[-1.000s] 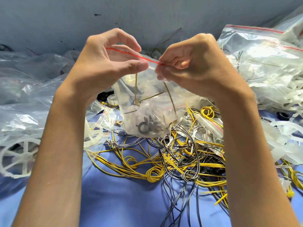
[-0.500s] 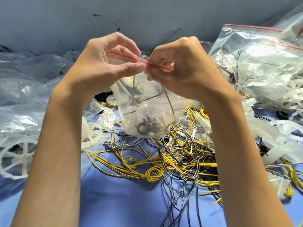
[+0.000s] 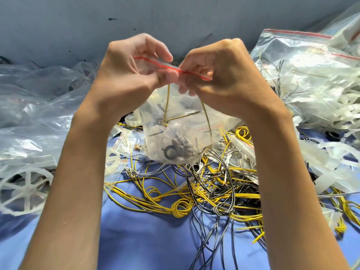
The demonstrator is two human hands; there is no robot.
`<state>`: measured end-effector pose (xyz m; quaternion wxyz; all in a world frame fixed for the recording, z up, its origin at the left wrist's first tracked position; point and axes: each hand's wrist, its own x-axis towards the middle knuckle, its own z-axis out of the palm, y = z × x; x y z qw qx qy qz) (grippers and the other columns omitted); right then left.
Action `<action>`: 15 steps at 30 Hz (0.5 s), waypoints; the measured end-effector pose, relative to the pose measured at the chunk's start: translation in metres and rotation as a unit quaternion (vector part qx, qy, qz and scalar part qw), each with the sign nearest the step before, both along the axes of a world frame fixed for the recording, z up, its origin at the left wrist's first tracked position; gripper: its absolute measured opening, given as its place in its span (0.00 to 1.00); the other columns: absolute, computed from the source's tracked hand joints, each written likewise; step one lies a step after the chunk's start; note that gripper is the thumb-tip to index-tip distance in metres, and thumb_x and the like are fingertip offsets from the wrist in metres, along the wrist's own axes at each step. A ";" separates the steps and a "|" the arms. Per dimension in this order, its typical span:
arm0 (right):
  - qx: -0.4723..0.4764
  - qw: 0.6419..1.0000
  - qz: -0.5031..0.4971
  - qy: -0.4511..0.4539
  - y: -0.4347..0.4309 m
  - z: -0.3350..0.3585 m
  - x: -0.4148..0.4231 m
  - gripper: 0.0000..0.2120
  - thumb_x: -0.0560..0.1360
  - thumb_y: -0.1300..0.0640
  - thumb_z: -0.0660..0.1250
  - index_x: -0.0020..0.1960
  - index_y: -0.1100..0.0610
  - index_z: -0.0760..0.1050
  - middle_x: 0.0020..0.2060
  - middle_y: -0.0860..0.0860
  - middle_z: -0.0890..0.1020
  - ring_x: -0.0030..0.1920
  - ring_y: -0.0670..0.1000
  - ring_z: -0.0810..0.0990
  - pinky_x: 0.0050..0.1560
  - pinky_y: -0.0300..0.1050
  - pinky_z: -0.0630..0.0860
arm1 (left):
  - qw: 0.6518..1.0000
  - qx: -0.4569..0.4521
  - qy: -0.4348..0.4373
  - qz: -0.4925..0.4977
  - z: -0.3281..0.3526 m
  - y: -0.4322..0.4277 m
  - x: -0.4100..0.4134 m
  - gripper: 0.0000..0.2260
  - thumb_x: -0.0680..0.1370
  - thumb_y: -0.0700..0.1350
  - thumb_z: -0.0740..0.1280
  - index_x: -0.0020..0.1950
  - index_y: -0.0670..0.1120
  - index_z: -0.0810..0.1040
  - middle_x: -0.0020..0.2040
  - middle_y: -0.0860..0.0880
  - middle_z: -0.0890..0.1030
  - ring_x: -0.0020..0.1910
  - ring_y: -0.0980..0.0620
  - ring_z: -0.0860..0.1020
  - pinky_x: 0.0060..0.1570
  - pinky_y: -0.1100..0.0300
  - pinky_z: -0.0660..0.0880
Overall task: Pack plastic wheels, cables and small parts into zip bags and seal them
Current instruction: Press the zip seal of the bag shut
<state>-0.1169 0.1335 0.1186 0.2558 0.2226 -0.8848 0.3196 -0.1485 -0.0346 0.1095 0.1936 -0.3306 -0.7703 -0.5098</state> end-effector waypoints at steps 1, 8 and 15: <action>-0.003 1.000 -0.007 0.005 -0.001 0.000 -0.001 0.06 0.72 0.58 0.68 0.41 0.58 0.83 0.33 0.51 0.84 0.36 0.48 0.81 0.42 0.50 0.78 | 1.000 0.007 -0.007 -0.003 0.000 -0.001 0.000 0.10 0.70 0.41 0.74 0.43 0.53 0.75 0.37 0.59 0.80 0.37 0.64 0.78 0.44 0.66 0.75; 0.020 0.999 -0.021 0.015 -0.012 -0.001 -0.004 0.13 0.75 0.50 0.66 0.41 0.59 0.80 0.34 0.55 0.83 0.37 0.56 0.79 0.41 0.52 0.77 | 0.999 -0.001 -0.030 -0.036 0.000 -0.008 -0.002 0.07 0.73 0.41 0.71 0.46 0.51 0.76 0.35 0.61 0.82 0.41 0.62 0.80 0.47 0.66 0.76; 0.023 0.999 -0.029 0.020 -0.010 0.000 -0.001 0.08 0.72 0.53 0.68 0.40 0.58 0.80 0.35 0.52 0.83 0.38 0.53 0.78 0.43 0.51 0.77 | 0.999 0.022 0.002 -0.029 0.002 -0.014 -0.003 0.10 0.71 0.39 0.72 0.44 0.52 0.74 0.38 0.52 0.75 0.37 0.63 0.74 0.42 0.69 0.70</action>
